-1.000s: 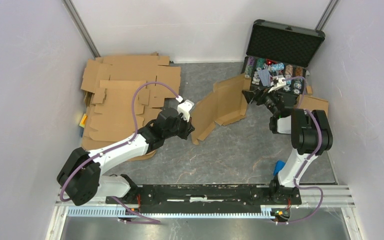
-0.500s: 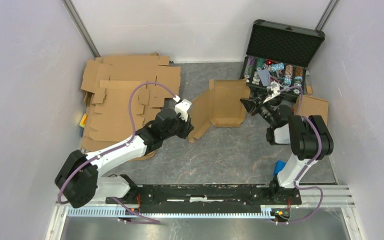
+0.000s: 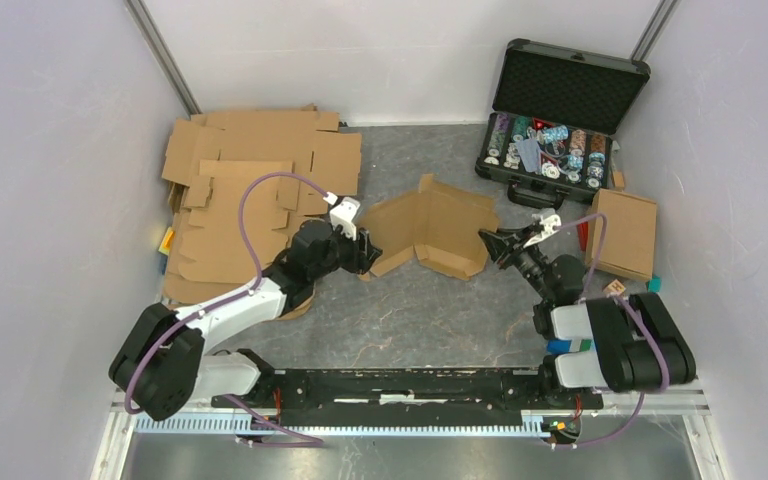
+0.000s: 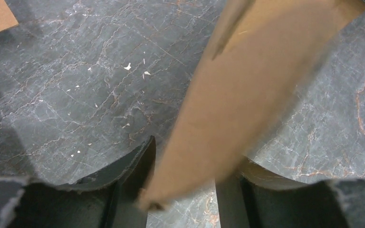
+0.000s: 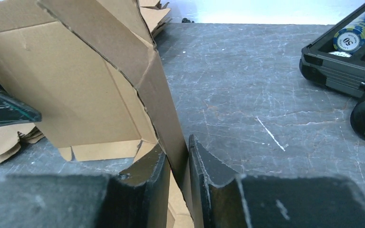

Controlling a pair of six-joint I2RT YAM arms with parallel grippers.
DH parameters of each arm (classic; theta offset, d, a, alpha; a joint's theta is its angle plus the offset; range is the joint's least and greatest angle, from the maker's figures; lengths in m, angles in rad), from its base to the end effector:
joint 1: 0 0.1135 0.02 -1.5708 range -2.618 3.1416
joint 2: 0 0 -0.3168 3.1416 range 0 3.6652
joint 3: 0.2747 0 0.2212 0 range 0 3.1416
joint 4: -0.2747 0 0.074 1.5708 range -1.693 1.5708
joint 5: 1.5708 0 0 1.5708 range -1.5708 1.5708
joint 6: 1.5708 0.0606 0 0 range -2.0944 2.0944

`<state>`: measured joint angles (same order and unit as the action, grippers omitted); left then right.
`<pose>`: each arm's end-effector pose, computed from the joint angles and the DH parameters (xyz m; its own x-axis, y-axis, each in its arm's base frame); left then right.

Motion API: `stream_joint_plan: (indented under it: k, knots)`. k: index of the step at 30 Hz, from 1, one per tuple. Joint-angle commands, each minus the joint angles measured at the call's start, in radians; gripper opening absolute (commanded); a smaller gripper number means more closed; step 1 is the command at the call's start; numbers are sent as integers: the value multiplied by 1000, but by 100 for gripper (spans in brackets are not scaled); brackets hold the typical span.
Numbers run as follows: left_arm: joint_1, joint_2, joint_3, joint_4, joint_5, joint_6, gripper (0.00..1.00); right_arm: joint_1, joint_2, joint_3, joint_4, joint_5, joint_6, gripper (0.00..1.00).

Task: Fold the paper box

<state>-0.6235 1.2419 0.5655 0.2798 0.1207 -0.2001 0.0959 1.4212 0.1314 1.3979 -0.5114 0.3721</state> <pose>0.1946 -0.1490 0.2750 -0.4405 0.0737 -0.8947 0.5941 0.7711 -0.2289 0.2118 0.0502 0.2525 -0.1064 0.3083 -0.9453 -0.5680 0.7615 0.3123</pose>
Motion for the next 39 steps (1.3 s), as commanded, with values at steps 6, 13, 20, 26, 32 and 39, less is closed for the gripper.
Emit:
stream_joint_plan:
  k: [6, 13, 20, 26, 32, 39]
  knots:
    - [23, 6, -119, 372, 137, -91, 50, 165, -220, -20, -353, 289, -100, 28]
    - [25, 13, -174, 522, 81, -103, 72, 212, -282, -24, -445, 375, -49, 30]
    - [29, 50, -159, 571, 9, -121, 100, 265, -269, -31, -416, 421, -79, 37]
    - [38, 52, -160, 601, -44, -140, 100, 306, -275, -14, -445, 473, -104, 34]
    - [47, 142, -120, 679, 39, -116, 50, 378, -258, 39, -516, 589, -128, 41]
    - [105, 236, -63, 714, 182, -198, 2, 395, -242, 69, -514, 667, -129, 45]
